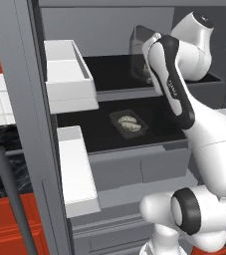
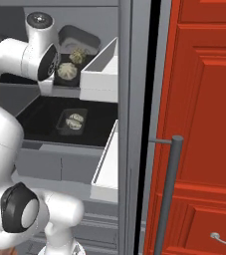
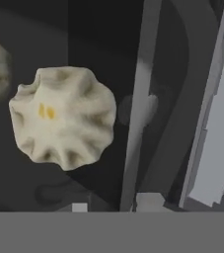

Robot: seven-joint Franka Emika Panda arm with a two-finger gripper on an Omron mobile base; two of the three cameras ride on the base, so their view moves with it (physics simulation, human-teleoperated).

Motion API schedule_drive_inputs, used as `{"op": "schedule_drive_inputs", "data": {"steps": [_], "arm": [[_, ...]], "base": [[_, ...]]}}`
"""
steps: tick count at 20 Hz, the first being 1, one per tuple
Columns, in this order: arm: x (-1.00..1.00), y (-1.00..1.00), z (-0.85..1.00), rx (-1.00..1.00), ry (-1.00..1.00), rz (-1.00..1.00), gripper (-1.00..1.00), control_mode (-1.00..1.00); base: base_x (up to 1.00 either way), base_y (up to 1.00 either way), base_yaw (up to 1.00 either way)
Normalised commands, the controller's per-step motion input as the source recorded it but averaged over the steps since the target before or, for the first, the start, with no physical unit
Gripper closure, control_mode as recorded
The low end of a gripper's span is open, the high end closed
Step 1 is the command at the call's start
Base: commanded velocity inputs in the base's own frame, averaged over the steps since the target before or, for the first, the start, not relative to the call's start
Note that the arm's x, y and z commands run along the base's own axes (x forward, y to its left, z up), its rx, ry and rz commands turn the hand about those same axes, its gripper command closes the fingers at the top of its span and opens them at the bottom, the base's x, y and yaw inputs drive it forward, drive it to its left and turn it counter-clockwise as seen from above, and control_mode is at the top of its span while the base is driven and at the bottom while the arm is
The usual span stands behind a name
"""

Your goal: Place two dumplings into each of the tupperware containers and then place the containers in the fridge.

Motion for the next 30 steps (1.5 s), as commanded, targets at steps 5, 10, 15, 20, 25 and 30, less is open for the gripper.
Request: {"op": "schedule_drive_inputs", "data": {"steps": [5, 10, 15, 20, 25, 30], "arm": [[0.08, 0.02, -0.1, -0.02, 0.0, 0.16, 1.0, -1.0], [0.47, 0.11, -0.2, -0.01, -0.05, 0.08, 1.0, -1.0], [0.68, 0.21, -0.35, -0.02, 0.0, 0.05, 1.0, -1.0], [0.62, 0.24, -0.32, -0.02, 0.0, 0.03, 1.0, -1.0], [0.68, 0.32, -0.3, -0.01, 0.0, 0.0, -1.0, -1.0], [0.3, 0.27, -0.22, -0.01, 0.01, 0.0, -1.0, -1.0]], "base": [[0.0, 0.0, 0.0], [0.0, 0.0, 0.0], [0.0, 0.0, 0.0], [0.0, 0.0, 0.0], [0.0, 0.0, 0.0], [0.0, 0.0, 0.0]]}}
